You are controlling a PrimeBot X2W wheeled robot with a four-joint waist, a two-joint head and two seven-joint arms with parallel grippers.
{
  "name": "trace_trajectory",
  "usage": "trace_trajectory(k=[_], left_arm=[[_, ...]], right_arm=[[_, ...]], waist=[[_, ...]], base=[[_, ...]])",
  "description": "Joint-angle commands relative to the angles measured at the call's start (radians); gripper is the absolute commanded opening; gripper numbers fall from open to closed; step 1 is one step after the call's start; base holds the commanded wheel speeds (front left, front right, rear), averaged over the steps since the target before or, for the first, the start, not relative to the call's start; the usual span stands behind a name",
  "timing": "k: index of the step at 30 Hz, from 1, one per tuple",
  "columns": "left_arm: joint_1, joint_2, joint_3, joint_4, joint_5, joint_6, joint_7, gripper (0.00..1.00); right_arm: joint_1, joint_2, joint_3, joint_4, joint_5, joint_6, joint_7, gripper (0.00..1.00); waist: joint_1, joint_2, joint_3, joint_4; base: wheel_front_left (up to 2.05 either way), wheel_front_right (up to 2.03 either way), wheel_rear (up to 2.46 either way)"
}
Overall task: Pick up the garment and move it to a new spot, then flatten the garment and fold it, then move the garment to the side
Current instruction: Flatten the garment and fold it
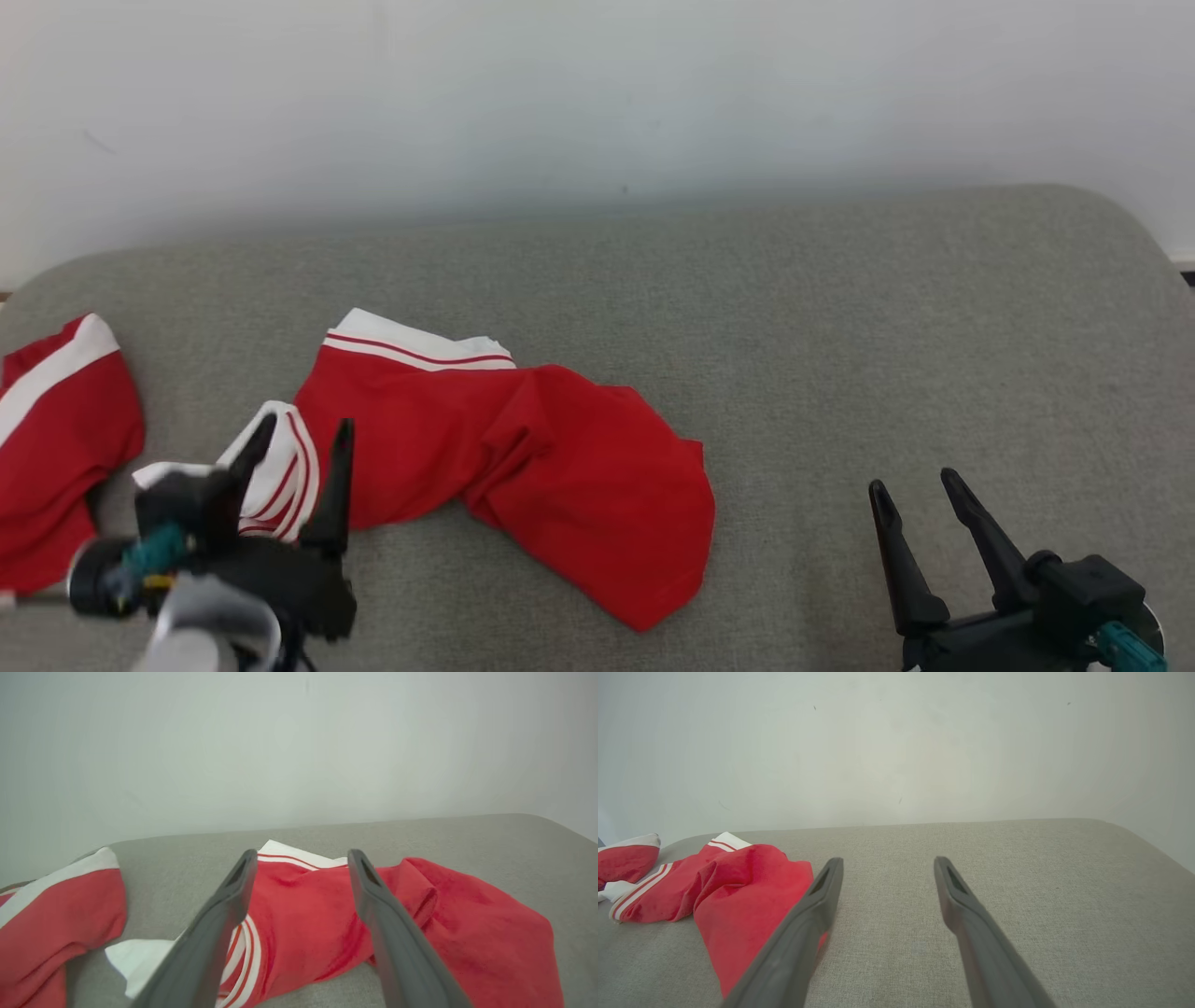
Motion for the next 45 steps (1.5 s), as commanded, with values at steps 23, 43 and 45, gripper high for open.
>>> trace_trajectory(k=[23,43,45], left_arm=[[-0.67,0.133,-0.011,0.677,-0.154,-0.306,0.49,1.0],[-0.738,0.204,-0.036,0.786,-0.165,-0.322,0.651,1.0],[-0.732,0.196,-0.029,0.782,-0.187,-0.322,0.672,0.91]], right_arm=[[-0.19,0.017,0.099,0.142,0.066,0.0,-0.151,1.0],[-0.228,0.008,0.119,0.195,0.081,0.0,-0.185,1.0],[-0.228,0.008,0.12,0.197,0.084,0.0,-0.185,1.0]], waist=[[0.0,0.0,0.284,-0.301],[0.0,0.0,0.295,-0.299],[0.0,0.0,0.294,-0.298]], base=[[0.0,0.0,0.0],[0.0,0.0,0.0],[0.0,0.0,0.0]])
